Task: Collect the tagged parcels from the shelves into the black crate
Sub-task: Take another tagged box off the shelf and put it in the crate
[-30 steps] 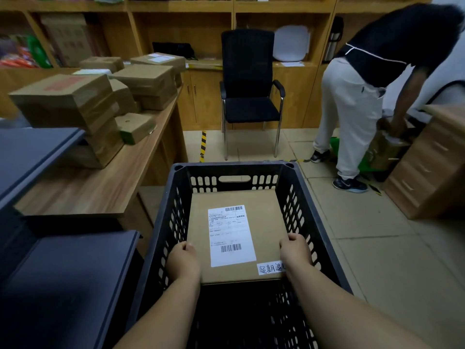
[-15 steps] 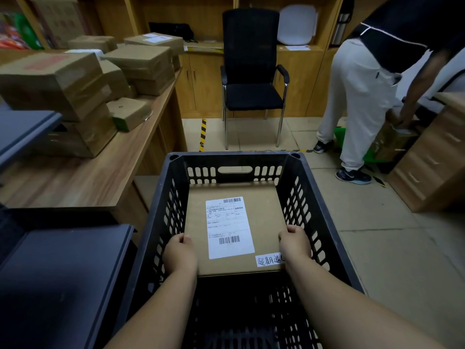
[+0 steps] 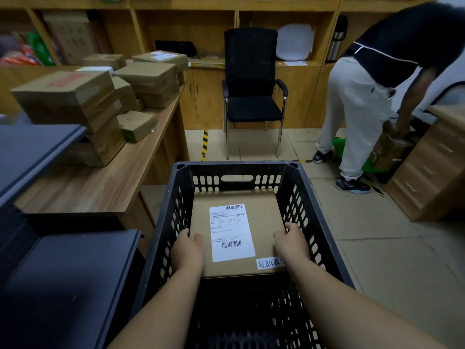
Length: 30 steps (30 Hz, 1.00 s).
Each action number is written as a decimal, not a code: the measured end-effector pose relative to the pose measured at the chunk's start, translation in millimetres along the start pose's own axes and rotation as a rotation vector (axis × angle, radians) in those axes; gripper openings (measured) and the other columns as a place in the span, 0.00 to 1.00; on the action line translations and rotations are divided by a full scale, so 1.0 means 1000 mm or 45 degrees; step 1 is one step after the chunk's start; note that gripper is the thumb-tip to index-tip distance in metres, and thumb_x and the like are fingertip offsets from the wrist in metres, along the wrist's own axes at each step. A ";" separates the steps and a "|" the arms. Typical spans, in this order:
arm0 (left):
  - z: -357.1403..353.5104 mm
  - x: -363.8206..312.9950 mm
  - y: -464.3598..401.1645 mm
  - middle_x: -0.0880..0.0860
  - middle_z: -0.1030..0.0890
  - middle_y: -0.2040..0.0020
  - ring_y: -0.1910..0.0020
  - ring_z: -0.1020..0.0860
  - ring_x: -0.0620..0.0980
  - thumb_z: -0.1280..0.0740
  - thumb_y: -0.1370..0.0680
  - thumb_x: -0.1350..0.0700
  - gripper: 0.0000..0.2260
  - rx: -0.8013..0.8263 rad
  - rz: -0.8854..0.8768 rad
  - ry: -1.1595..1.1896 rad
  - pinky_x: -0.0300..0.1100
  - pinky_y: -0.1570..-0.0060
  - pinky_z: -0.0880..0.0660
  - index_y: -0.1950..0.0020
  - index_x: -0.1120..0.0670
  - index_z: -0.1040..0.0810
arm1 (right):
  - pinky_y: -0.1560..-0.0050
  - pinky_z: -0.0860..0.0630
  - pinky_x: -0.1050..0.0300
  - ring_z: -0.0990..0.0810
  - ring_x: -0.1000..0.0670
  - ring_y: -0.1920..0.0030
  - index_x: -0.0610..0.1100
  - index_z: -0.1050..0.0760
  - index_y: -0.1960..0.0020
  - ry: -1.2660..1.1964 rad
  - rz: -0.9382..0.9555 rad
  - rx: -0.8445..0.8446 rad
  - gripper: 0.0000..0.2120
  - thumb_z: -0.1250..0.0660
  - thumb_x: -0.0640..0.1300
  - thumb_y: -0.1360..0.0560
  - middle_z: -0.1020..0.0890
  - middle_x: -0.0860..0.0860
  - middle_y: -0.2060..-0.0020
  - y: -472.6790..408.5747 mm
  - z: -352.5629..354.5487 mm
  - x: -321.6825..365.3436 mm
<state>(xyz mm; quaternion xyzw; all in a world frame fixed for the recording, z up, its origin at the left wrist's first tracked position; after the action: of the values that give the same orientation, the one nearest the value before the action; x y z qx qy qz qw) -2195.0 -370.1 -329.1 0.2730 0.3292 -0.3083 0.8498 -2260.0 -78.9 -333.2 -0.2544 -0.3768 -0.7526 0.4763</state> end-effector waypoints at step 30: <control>0.164 -0.091 0.231 0.53 0.21 0.49 0.50 0.24 0.55 0.44 0.20 0.46 0.13 -0.634 -0.576 -0.972 0.47 0.54 0.31 0.48 0.53 0.24 | 0.52 0.31 0.55 0.27 0.47 0.43 0.48 0.25 0.40 0.689 1.254 -0.033 0.15 0.42 0.48 0.23 0.22 0.51 0.42 0.208 0.071 0.133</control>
<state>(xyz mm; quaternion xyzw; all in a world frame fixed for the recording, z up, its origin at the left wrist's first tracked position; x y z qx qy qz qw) -2022.0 -295.0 -98.7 -0.1482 0.1097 -0.4745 0.8607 -2125.1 -146.0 -125.6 -0.2038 -0.0685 -0.4844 0.8480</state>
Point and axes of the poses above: each hand's wrist, its own y-axis away from the middle knuckle, its own z-axis out of the back of the hand, x = y × z, the point moved 10 cm from there along -y, towards the middle knuckle
